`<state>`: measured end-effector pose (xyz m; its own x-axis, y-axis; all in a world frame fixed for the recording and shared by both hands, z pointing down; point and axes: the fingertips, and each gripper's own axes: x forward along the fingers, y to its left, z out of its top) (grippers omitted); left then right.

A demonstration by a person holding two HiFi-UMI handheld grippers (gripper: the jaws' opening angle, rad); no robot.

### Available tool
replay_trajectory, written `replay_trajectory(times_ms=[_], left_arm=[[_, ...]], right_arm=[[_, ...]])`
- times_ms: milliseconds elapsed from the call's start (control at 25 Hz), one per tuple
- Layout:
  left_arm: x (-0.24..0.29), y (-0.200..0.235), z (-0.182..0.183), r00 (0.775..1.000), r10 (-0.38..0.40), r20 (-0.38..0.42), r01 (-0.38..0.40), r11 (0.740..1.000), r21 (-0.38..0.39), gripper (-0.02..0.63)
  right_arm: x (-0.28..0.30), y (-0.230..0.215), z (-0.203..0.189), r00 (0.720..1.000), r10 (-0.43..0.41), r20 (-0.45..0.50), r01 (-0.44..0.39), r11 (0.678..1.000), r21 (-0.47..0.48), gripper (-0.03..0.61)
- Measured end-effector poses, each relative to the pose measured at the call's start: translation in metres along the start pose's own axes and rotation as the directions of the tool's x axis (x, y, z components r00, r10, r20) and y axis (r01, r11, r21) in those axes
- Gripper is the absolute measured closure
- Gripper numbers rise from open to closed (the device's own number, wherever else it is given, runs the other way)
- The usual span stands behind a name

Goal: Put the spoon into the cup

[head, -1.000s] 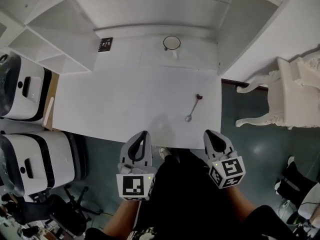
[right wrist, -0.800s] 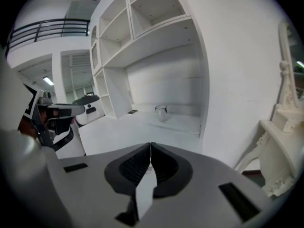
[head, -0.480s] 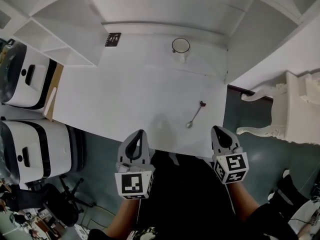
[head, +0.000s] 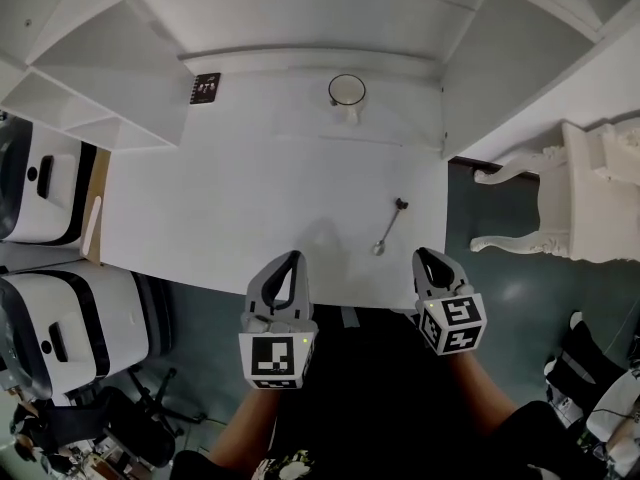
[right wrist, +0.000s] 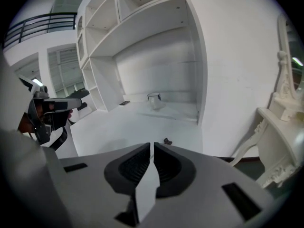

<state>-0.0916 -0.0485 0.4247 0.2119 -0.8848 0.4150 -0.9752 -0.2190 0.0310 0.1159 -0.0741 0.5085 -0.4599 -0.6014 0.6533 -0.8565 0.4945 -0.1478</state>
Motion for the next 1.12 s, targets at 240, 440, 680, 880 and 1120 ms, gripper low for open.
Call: replay_trajectory(times_ms=[240, 440, 680, 880, 1120], left_arm=[[0.010, 0.001, -0.016, 0.999, -0.020, -0.040, 0.019, 0.999, -0.027, 0.606], [0.014, 0.006, -0.015, 0.999, -0.009, -0.032, 0.007, 0.999, -0.047, 0.606], [0.015, 0.008, -0.012, 1.000, 0.008, -0.028, -0.009, 0.999, -0.049, 0.606], [0.015, 0.009, -0.011, 0.999, 0.021, -0.031, -0.023, 0.999, -0.047, 0.606], [0.006, 0.011, -0.003, 0.999, 0.051, 0.000, -0.050, 0.992, -0.116, 0.606]], right_arm=[[0.034, -0.003, 0.002, 1.000, -0.012, -0.008, 0.012, 1.000, -0.005, 0.501], [0.072, -0.021, -0.006, 0.998, -0.038, -0.057, 0.037, 0.999, -0.021, 0.394], [0.114, -0.043, -0.018, 0.987, -0.062, -0.152, 0.051, 0.996, -0.074, 0.383], [0.135, -0.051, -0.016, 0.980, -0.067, -0.187, 0.054, 0.996, -0.076, 0.371], [0.150, -0.052, -0.022, 0.970, -0.064, -0.236, 0.049, 0.996, -0.070, 0.365]])
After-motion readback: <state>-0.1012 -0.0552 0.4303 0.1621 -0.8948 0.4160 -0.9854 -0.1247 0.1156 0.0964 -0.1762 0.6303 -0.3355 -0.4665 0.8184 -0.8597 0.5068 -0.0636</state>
